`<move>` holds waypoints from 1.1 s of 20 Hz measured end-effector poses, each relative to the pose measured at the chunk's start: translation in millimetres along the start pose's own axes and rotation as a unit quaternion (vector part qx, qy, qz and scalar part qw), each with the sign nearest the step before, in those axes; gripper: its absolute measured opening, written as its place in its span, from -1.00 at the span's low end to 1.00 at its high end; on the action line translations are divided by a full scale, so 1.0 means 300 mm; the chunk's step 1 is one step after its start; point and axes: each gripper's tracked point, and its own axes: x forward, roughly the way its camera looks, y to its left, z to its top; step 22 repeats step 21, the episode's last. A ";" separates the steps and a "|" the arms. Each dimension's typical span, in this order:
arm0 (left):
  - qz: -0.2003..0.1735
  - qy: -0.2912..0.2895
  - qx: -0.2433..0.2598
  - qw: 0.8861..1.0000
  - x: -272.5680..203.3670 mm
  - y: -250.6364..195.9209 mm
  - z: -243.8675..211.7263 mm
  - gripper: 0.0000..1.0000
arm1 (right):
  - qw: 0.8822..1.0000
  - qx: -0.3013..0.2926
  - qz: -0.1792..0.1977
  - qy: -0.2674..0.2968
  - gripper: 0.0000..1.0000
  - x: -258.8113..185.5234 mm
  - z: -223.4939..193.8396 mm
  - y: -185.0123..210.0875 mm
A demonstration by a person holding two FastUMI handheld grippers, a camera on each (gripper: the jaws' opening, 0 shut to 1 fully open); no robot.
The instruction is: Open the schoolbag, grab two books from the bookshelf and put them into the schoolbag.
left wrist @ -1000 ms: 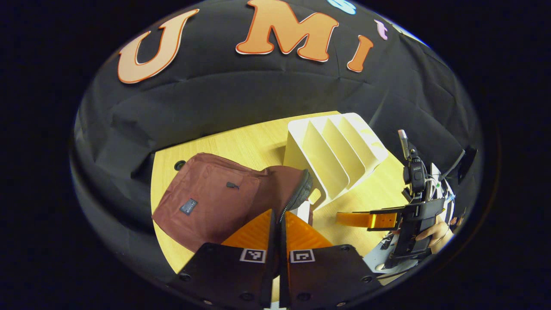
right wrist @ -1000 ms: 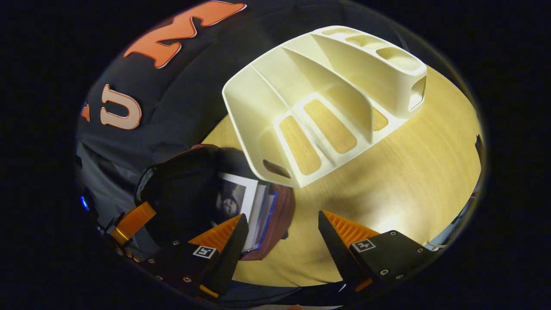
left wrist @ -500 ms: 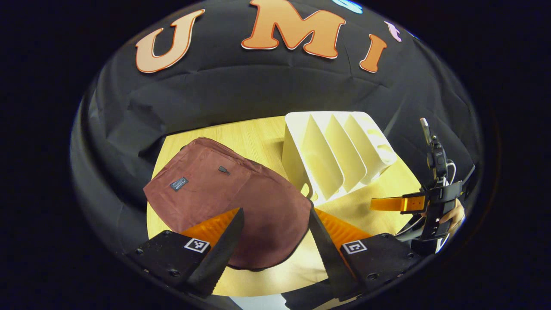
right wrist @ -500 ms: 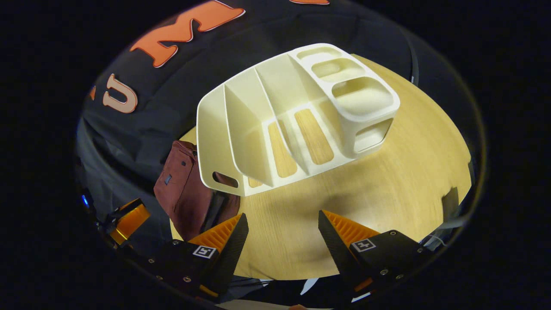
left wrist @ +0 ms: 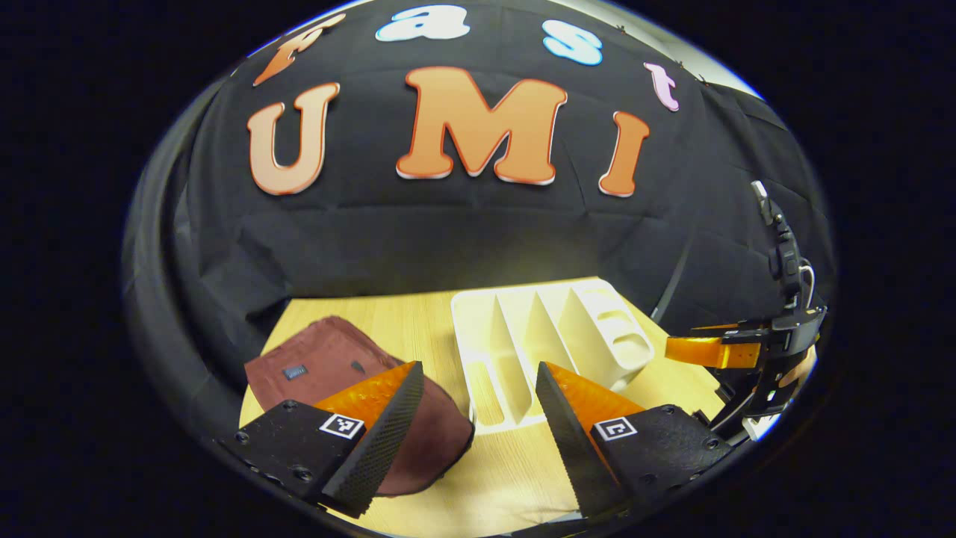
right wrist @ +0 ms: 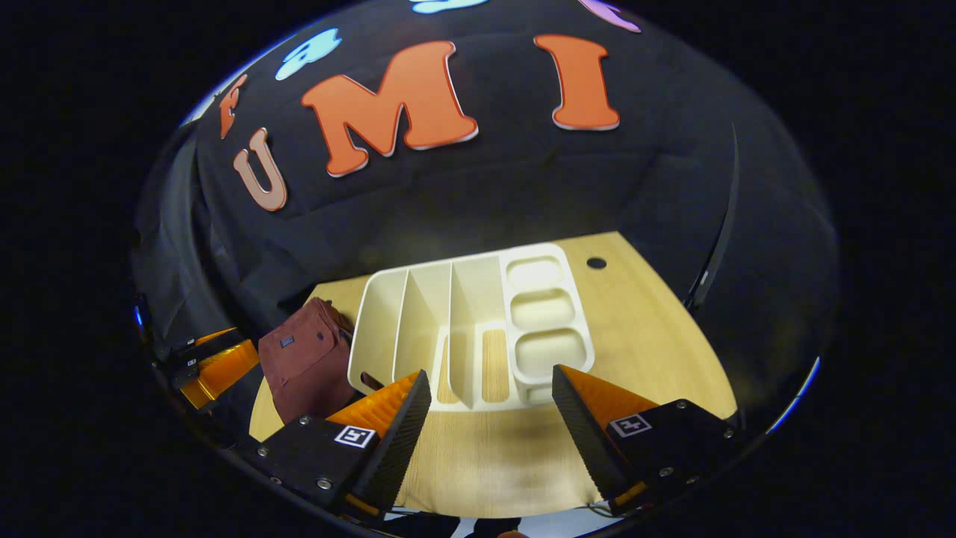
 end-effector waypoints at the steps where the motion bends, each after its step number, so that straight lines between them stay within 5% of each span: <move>1: 0.003 -0.021 -0.001 1.000 -0.010 -0.016 0.040 0.92 | 0.999 -0.013 -0.002 -0.029 0.95 -0.038 0.055 -0.007; 6: 0.023 -0.082 0.000 0.996 -0.064 -0.045 0.138 0.94 | 0.988 -0.037 -0.012 -0.146 0.95 -0.235 0.235 -0.009; 10: 0.030 -0.116 0.006 0.993 -0.125 -0.095 0.147 0.94 | 0.962 -0.051 -0.072 -0.260 0.93 -0.356 0.351 -0.053; 22: 0.046 -0.121 -0.013 0.992 -0.170 -0.082 0.107 0.94 | 0.964 -0.041 -0.057 -0.256 0.93 -0.365 0.372 -0.049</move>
